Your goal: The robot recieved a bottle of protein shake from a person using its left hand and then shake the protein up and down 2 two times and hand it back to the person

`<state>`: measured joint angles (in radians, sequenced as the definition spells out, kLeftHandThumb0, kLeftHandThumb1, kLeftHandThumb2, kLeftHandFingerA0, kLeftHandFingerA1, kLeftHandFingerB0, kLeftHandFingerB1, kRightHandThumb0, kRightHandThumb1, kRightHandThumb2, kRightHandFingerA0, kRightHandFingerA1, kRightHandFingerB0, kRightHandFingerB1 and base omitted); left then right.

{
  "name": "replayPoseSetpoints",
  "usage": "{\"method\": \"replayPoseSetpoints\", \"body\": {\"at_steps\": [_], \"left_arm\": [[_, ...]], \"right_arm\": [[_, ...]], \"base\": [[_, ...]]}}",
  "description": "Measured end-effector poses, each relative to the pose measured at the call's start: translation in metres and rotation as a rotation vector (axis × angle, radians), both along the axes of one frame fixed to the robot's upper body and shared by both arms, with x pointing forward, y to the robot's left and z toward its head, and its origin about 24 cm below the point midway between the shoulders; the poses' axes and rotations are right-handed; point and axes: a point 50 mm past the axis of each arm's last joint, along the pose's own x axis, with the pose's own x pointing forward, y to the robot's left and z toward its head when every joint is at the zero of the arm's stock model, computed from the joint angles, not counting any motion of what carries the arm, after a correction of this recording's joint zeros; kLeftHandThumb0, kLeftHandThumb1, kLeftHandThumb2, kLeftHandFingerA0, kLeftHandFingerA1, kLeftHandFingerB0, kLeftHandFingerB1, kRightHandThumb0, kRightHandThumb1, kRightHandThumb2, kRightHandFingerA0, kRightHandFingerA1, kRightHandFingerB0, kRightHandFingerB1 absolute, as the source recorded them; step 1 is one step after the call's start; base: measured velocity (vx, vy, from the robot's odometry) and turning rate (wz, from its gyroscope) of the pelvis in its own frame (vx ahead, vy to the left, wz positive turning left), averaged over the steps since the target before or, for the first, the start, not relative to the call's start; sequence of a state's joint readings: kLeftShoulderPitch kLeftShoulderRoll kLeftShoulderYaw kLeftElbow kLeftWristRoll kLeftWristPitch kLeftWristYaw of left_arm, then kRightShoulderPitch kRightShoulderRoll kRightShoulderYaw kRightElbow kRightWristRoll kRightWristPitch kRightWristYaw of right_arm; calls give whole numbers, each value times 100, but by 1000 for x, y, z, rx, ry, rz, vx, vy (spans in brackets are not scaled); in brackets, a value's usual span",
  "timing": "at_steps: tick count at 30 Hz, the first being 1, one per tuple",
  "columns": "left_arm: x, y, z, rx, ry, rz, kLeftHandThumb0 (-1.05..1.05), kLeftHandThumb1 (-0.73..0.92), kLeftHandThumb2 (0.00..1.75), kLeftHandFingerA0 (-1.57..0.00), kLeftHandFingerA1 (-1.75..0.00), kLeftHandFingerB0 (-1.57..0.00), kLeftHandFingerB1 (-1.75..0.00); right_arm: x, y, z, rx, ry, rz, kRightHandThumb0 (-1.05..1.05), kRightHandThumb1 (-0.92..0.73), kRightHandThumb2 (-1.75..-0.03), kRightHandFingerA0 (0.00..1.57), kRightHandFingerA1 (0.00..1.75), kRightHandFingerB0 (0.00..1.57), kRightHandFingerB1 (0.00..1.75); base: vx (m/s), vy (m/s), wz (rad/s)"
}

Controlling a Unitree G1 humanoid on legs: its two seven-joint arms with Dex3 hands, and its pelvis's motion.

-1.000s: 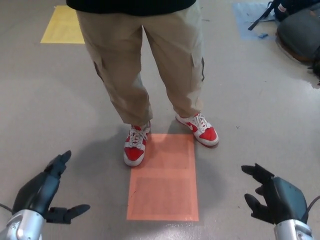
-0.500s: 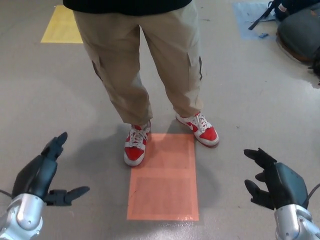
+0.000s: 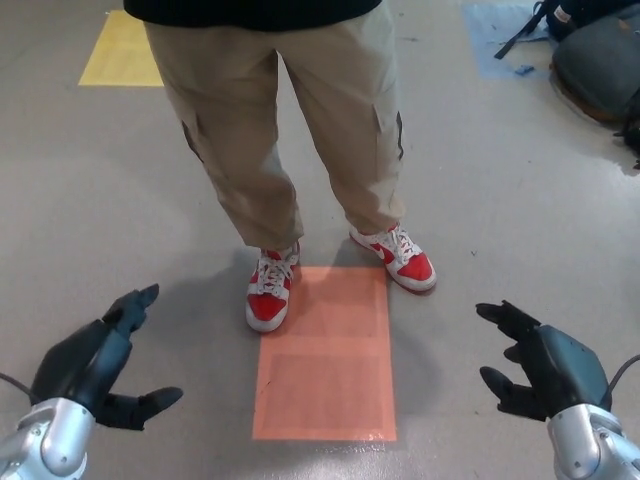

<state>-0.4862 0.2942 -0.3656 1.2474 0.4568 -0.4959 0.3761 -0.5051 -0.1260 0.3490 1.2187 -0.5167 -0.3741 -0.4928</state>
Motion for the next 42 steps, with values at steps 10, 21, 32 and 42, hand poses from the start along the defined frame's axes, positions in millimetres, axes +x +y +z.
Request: {"method": "replayPoseSetpoints", "body": {"at_steps": [10,21,32,42], "left_arm": [[-3,2,-2,31,-9,-5,-65,50,76,-27,-43,-9,-36],[9,5,12,-63,-69,72,-32,45,55,-25,-33,-5,-21],[15,6,22,-191,-116,113,-33,49,56,-24,-32,0,-20],[21,4,28,-248,-128,114,-38,44,68,-5,-24,0,-8]], "right_arm": [[-1,2,-2,-23,11,20,-25,-73,-62,60,39,33,33],[2,-2,2,-25,-3,8,-25,-73,-63,59,39,31,32],[8,-7,11,-26,-63,-18,-22,-72,-62,63,40,34,33],[9,-6,16,-25,-113,-24,-23,-74,-62,63,40,33,33]], "base": [[0,0,0],[0,0,0],[0,0,0],[0,0,0]]}}
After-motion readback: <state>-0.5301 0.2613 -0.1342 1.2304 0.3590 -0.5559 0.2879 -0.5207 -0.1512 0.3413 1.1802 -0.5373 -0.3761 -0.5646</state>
